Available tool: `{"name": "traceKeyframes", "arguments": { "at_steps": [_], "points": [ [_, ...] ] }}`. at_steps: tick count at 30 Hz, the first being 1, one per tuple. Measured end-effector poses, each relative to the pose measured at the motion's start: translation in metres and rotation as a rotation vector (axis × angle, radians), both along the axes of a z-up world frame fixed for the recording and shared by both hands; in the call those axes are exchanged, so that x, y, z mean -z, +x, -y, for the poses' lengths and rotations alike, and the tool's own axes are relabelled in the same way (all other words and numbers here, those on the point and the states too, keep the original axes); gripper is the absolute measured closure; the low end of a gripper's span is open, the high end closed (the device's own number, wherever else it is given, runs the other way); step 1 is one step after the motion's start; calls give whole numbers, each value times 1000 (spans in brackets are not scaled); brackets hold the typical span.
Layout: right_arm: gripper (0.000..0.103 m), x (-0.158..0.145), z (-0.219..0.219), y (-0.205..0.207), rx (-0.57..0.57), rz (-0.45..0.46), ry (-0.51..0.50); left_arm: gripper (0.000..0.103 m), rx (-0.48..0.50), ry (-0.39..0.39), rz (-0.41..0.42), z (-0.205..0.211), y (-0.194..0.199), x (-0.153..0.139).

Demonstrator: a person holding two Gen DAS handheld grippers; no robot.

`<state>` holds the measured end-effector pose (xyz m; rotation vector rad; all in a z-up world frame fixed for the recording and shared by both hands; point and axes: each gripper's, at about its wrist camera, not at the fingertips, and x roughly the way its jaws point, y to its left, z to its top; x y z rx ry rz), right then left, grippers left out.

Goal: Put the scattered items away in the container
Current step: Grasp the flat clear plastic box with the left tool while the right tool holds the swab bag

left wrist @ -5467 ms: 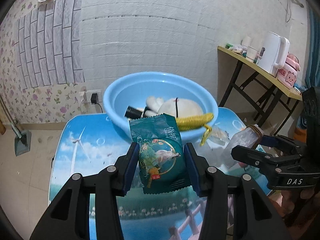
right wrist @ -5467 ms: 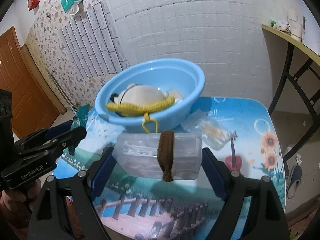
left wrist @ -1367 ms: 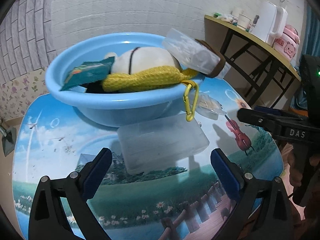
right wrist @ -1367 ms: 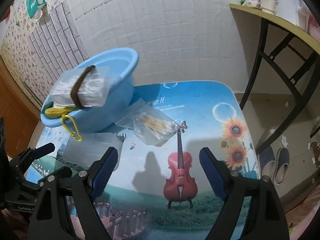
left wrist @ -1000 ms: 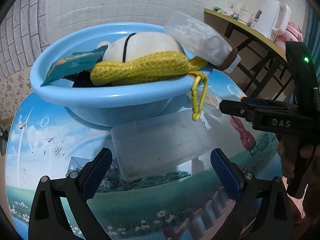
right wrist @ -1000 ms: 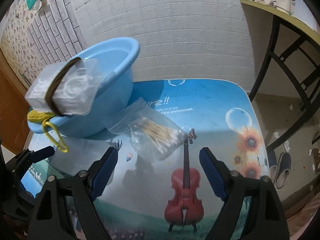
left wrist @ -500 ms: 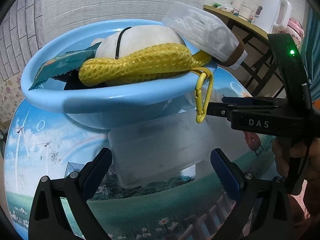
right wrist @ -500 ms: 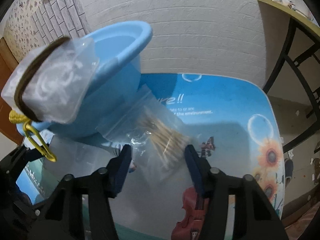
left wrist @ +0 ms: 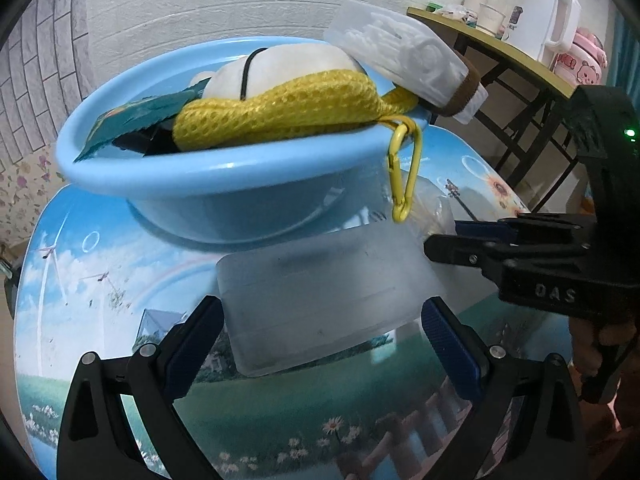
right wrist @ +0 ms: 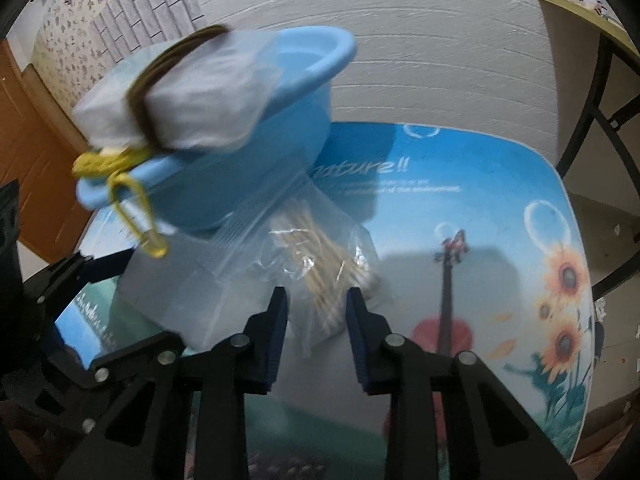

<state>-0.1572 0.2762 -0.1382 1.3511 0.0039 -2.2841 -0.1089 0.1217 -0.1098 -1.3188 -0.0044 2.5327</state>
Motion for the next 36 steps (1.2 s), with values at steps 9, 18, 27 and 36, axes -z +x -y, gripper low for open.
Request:
{"name": "traceKeyframes", "arguments": {
  "at_steps": [9, 18, 27, 36],
  "points": [
    [74, 0, 18, 29, -68, 18, -9, 3, -28, -21, -7, 18, 24, 0],
    [74, -5, 43, 60, -155, 36, -4, 3, -87, -12, -7, 48, 50, -2],
    [74, -6, 65, 80, -222, 41, 14, 3, -139, -1, -18, 74, 74, -4],
    [75, -10, 78, 96, -255, 29, 33, 3, -127, 22, -21, 84, 90, -7]
  ]
}}
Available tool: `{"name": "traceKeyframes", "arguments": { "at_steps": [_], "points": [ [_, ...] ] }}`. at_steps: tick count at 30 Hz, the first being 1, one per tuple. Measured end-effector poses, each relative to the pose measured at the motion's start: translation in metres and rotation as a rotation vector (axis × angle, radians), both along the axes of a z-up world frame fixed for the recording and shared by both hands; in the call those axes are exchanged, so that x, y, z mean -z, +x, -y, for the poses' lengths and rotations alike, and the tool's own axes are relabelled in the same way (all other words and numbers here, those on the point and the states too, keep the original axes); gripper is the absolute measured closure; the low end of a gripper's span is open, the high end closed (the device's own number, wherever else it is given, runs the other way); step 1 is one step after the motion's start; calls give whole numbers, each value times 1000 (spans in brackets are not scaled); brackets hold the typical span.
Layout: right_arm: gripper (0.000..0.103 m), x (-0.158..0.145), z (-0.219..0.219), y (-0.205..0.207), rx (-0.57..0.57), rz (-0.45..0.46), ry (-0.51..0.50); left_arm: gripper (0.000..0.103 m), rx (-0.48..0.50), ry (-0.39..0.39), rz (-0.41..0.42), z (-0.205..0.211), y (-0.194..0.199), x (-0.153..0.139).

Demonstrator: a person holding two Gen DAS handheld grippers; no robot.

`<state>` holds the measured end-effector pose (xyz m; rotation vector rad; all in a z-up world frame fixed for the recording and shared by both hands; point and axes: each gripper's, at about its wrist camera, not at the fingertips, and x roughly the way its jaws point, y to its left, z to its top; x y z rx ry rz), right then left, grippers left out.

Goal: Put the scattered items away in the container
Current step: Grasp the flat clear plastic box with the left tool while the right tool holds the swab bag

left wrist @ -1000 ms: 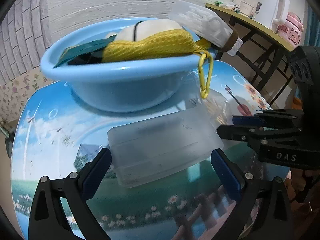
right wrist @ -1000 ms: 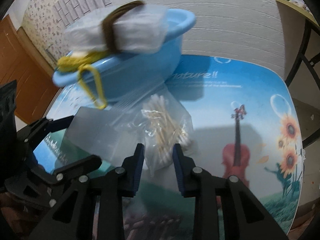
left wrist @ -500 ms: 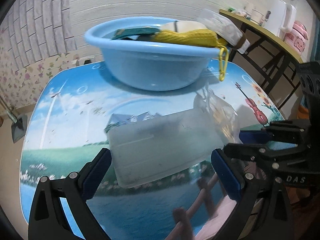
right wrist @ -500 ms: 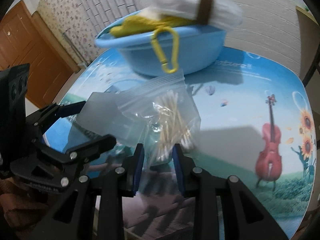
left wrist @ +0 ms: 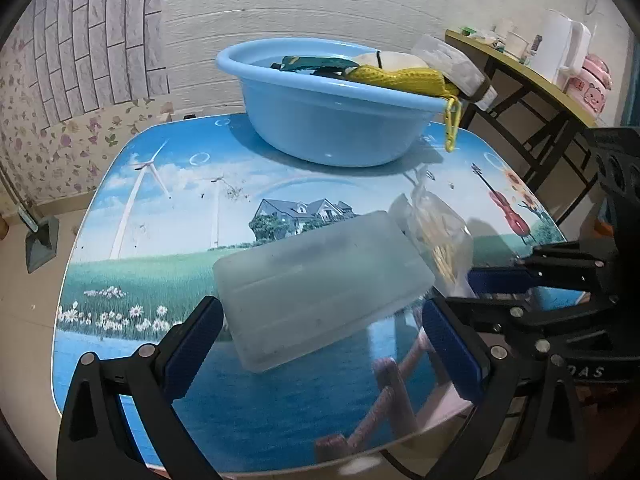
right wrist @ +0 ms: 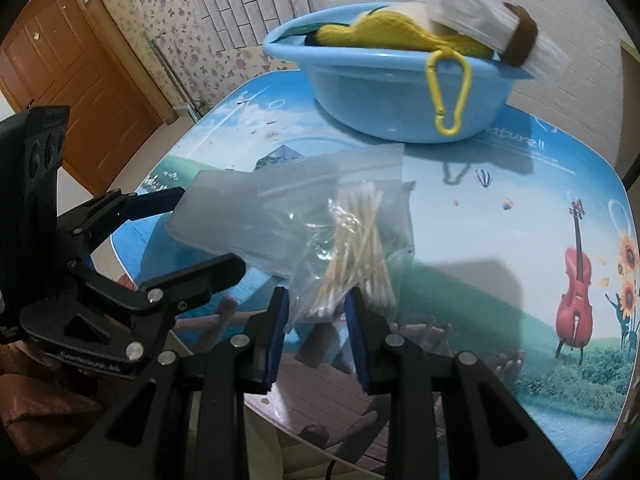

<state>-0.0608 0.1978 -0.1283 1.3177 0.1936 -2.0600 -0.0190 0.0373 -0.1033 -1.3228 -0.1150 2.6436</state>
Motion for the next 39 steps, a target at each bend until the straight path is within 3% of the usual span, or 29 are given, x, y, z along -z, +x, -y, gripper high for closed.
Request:
{"name": "traceKeyframes", "arguments": {
  "at_steps": [17, 27, 39],
  "points": [
    [74, -1, -15, -4, 75, -10, 4, 3, 124, 33, 3, -11, 22, -7],
    [74, -11, -45, -10, 153, -37, -4, 3, 82, -33, -25, 2, 10, -12],
    [74, -10, -55, -18, 182, -36, 3, 3, 166, -123, -26, -12, -7, 1]
  ]
}}
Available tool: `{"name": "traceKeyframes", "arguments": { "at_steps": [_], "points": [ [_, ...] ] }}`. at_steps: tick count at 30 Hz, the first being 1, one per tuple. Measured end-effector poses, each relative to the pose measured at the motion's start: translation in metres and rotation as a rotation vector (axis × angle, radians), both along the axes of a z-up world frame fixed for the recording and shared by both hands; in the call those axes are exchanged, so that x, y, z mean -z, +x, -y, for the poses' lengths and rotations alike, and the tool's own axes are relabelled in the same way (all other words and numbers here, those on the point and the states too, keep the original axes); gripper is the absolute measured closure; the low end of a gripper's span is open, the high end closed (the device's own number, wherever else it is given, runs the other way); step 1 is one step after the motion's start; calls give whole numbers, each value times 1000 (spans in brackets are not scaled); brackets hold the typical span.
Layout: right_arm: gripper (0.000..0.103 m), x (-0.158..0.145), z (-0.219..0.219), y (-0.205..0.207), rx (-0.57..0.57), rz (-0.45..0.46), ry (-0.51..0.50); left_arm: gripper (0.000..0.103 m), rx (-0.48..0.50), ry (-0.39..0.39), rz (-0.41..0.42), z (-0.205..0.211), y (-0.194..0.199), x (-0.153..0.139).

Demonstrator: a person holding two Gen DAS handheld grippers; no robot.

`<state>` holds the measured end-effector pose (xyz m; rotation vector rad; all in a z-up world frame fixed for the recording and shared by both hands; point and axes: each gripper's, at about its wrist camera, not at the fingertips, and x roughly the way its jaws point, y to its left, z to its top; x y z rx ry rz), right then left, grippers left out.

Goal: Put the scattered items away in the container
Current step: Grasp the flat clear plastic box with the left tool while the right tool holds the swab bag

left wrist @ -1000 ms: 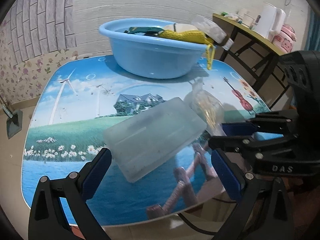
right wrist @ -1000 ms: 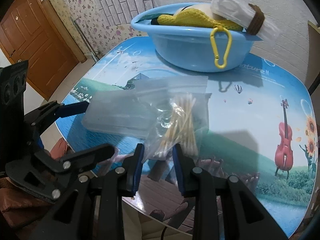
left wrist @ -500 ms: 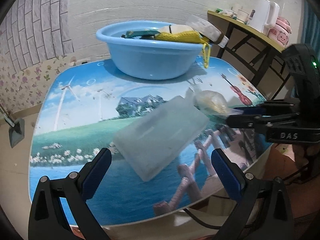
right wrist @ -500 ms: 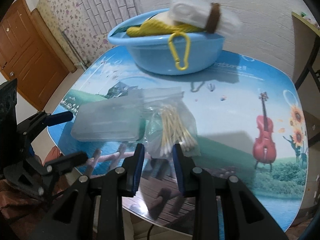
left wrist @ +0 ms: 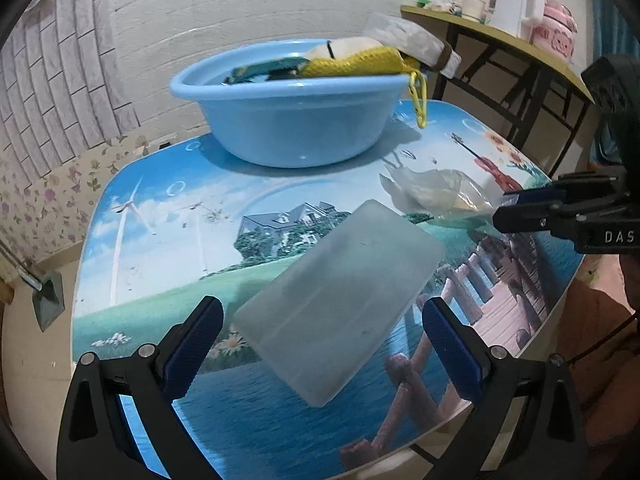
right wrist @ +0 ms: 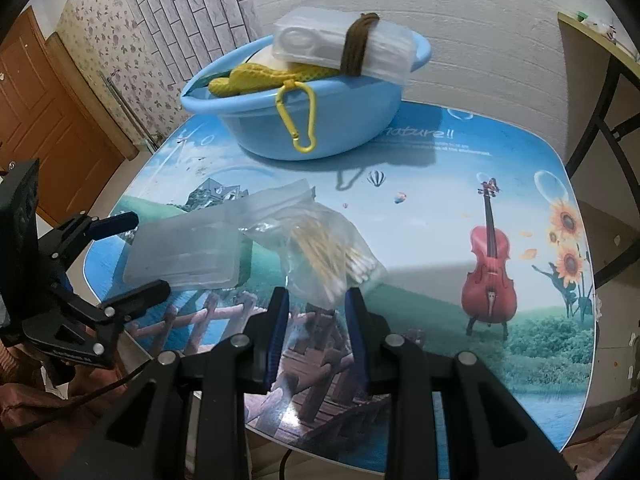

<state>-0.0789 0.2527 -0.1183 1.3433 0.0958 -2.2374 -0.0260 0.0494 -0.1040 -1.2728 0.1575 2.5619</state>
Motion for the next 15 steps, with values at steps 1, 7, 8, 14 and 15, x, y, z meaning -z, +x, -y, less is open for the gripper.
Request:
{"name": "traceKeyframes", "arguments": {
  "at_steps": [1, 7, 8, 14, 15],
  "points": [
    [74, 1, 0, -1, 1, 1, 1, 3, 0, -1, 3, -1, -1, 2],
    [74, 4, -1, -6, 9, 6, 11, 3, -37, 17, 39, 2, -11, 12],
    [74, 5, -1, -6, 11, 3, 19, 3, -44, 23, 44, 3, -13, 12],
    [74, 5, 1, -9, 12, -8, 39, 20, -82, 46, 52, 11, -25, 14],
    [74, 5, 1, -10, 12, -9, 41, 29, -93, 40, 45, 12, -26, 14]
  ]
}}
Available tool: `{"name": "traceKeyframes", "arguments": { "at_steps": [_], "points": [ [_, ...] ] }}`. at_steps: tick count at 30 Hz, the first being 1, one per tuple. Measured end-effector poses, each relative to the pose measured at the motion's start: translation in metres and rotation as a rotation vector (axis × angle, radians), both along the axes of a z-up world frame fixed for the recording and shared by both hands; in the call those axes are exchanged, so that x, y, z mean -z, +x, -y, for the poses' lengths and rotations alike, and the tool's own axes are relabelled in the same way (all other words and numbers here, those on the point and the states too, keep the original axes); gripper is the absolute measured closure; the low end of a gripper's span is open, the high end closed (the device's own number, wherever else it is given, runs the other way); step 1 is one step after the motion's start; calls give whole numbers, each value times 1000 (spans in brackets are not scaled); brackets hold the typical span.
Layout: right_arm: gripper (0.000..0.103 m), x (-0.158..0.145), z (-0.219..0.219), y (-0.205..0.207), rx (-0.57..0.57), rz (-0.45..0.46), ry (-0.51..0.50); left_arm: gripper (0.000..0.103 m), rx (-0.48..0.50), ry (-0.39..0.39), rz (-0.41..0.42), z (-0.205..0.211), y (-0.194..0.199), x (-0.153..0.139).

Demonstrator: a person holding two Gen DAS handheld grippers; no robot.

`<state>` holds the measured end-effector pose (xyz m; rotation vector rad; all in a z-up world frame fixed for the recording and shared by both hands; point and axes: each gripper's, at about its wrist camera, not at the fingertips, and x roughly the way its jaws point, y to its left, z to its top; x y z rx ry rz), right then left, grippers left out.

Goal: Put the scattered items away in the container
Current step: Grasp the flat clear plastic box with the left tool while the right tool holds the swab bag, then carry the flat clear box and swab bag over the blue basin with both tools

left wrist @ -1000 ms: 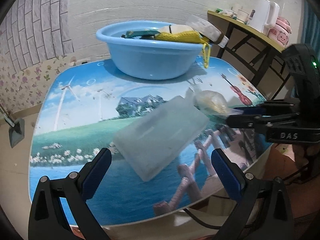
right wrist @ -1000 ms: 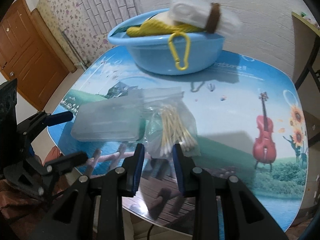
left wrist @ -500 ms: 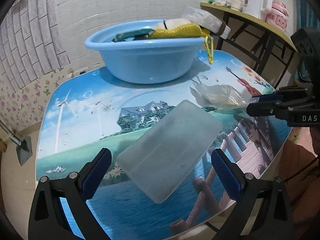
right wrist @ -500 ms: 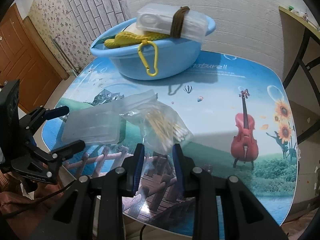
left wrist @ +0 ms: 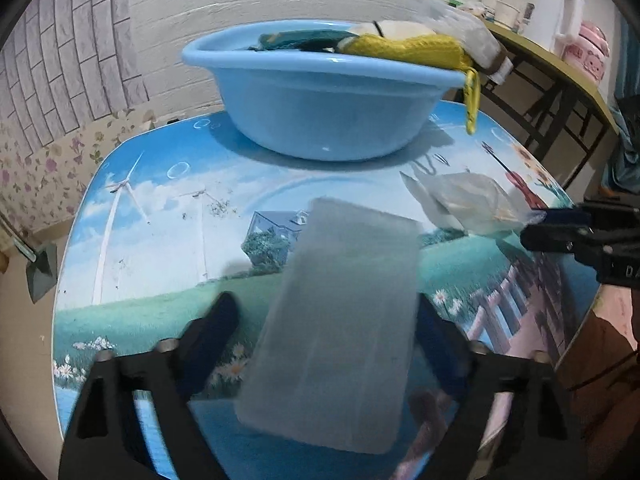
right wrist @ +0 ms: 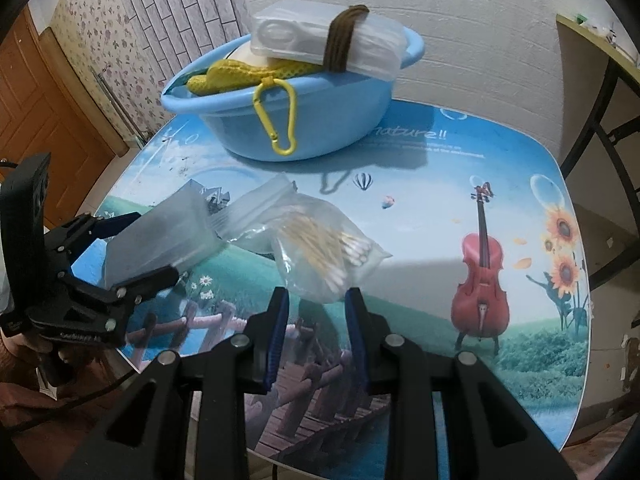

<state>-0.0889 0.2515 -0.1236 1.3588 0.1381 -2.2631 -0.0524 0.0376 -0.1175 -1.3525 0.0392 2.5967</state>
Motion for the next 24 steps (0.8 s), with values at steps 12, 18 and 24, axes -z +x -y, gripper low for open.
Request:
{"name": "traceKeyframes", "arguments": {
  "at_steps": [12, 18, 24],
  "points": [
    [74, 2, 2, -2, 1, 4, 10, 40, -100, 17, 7, 18, -12, -2],
    [74, 2, 15, 6, -86, 30, -6, 39, -112, 41, 18, 23, -7, -5],
    [63, -3, 32, 23, -204, 28, -36, 34, -125, 46, 33, 27, -2, -5]
  ]
}}
